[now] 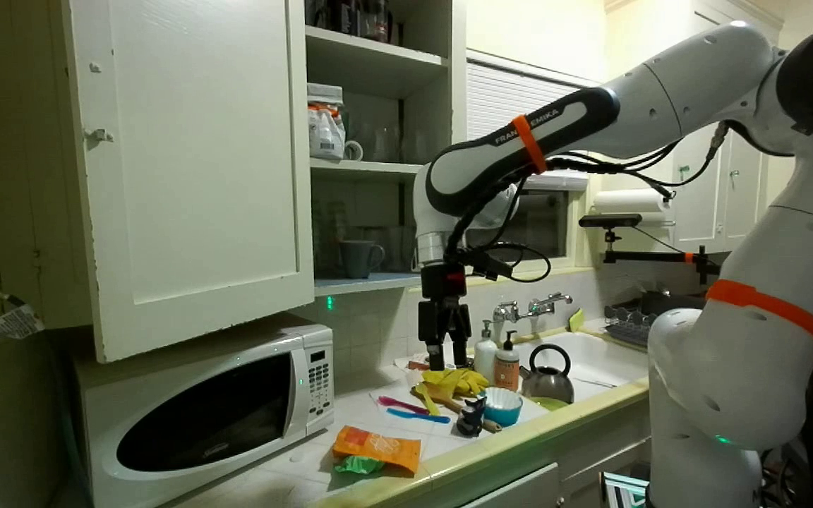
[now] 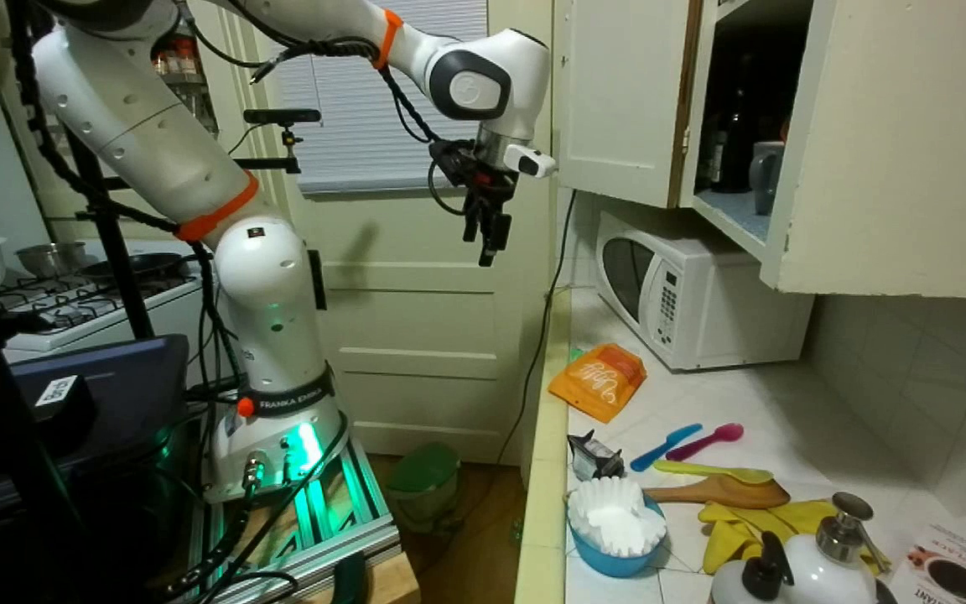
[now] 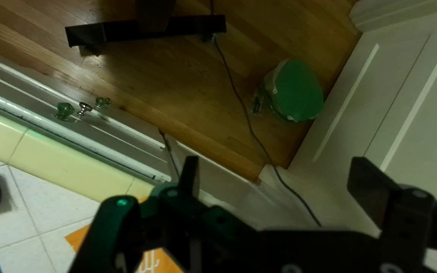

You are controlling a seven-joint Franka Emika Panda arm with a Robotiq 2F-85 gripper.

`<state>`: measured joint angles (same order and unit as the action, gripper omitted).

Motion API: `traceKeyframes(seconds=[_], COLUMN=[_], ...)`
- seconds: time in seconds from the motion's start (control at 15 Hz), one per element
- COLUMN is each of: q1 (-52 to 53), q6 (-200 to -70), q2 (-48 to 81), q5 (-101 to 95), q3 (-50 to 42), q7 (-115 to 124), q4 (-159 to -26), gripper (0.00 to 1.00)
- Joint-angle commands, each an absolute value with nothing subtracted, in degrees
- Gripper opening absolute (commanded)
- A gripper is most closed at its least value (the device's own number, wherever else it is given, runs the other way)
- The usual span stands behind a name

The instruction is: Put the white and black object in the open cabinet

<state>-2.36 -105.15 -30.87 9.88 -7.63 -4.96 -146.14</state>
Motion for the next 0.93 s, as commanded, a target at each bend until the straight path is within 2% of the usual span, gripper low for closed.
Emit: traceKeyframes(seconds=[0.0,0.27,0.67,0.73,0.87], q1=[-8.3,-14.77,-21.42,-20.35,-20.72], q6=[-109.06,-116.91,-136.5,-132.14,-133.08], q2=[-29.23,-26.81,-22.34,-23.31,-22.74], q5=[9.89,9.82,11.19,10.01,9.92], q3=[-11.09,-15.74,-20.65,-20.33,-20.59], q7=[-3.04,-2.59,0.15,-2.27,-2.54], q4=[-147.51,-150.15,-156.94,-155.29,-155.67], gripper=[1.0,1.0,1.0,1.0,1.0])
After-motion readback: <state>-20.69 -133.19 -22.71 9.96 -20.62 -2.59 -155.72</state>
